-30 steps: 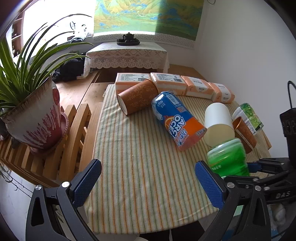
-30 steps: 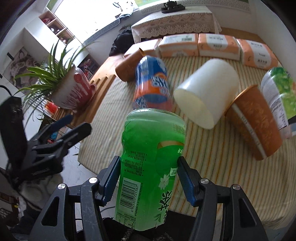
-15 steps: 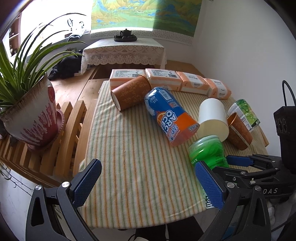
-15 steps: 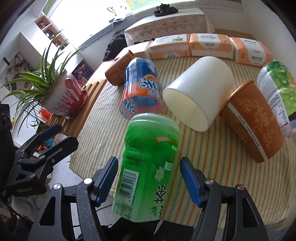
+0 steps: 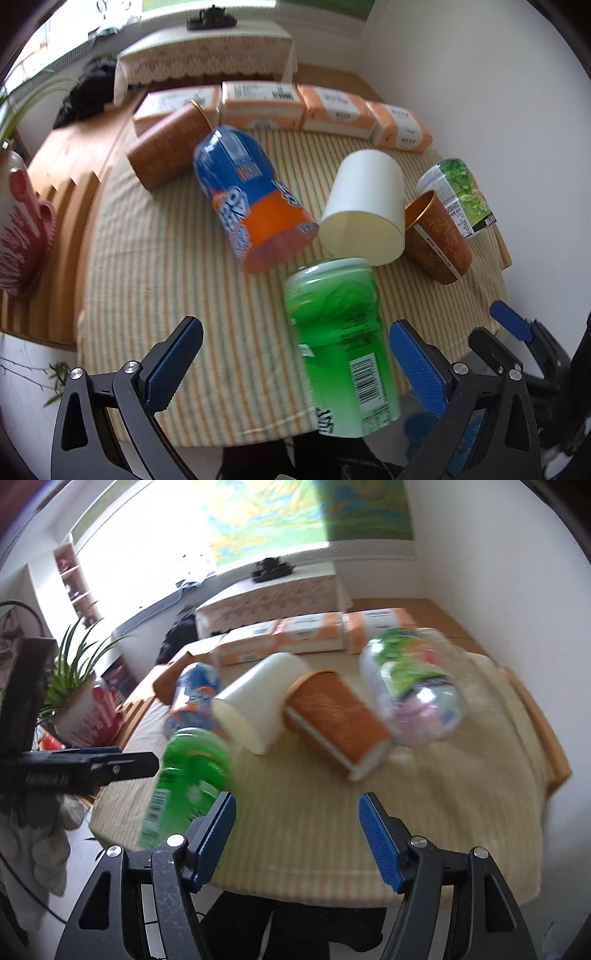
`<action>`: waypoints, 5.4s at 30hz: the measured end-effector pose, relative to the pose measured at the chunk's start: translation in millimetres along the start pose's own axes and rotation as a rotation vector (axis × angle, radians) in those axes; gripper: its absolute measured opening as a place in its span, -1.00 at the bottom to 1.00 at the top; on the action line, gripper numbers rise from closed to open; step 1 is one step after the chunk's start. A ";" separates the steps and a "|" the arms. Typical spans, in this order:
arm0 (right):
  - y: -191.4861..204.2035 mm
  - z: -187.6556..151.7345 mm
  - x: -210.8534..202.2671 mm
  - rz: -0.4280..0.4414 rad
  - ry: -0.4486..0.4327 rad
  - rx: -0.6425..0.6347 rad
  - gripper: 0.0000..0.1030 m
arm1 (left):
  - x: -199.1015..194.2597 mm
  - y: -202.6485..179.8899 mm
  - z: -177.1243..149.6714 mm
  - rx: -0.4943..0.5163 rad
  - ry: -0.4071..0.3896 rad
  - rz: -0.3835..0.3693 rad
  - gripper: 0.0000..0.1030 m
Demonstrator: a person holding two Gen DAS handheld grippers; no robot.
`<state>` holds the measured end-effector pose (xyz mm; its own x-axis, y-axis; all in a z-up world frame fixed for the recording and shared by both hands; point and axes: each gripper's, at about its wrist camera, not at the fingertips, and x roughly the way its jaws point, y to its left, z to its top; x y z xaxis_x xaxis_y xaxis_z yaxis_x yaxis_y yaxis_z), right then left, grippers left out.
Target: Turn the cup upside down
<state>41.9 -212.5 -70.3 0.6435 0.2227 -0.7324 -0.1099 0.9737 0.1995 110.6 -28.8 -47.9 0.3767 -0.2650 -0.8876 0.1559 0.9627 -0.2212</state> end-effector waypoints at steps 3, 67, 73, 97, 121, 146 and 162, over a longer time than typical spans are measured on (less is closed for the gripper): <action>-14.0 -7.2 -10.8 -0.030 -0.022 0.015 0.27 | 13.0 -5.4 8.7 -0.024 0.048 0.008 0.99; -30.0 -21.4 -26.6 -0.060 -0.086 0.075 0.27 | -13.2 -48.1 -45.8 0.239 -0.603 0.219 0.43; -26.3 -20.4 -27.7 -0.054 -0.091 0.072 0.27 | -17.1 -45.4 -58.7 0.242 -0.579 0.180 0.44; -14.1 -24.3 -42.0 -0.081 -0.146 0.057 0.27 | -30.5 -40.4 -83.0 0.222 -0.536 0.113 0.93; 12.6 -28.5 -58.1 -0.132 -0.270 -0.026 0.67 | -94.9 -12.8 -122.2 0.121 -0.591 0.133 0.99; 28.7 -39.0 -64.3 -0.180 -0.389 -0.057 0.90 | -95.5 -0.5 -123.3 0.040 -0.635 0.231 0.99; 36.4 -38.4 -66.1 -0.218 -0.434 -0.067 0.90 | -99.1 1.2 -116.6 0.026 -0.657 0.232 0.99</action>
<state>-33.7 -189.9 -39.6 0.9117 -0.0135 -0.4106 0.0235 0.9995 0.0193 -33.0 5.1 -7.3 0.8761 -0.0394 -0.4805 0.0238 0.9990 -0.0385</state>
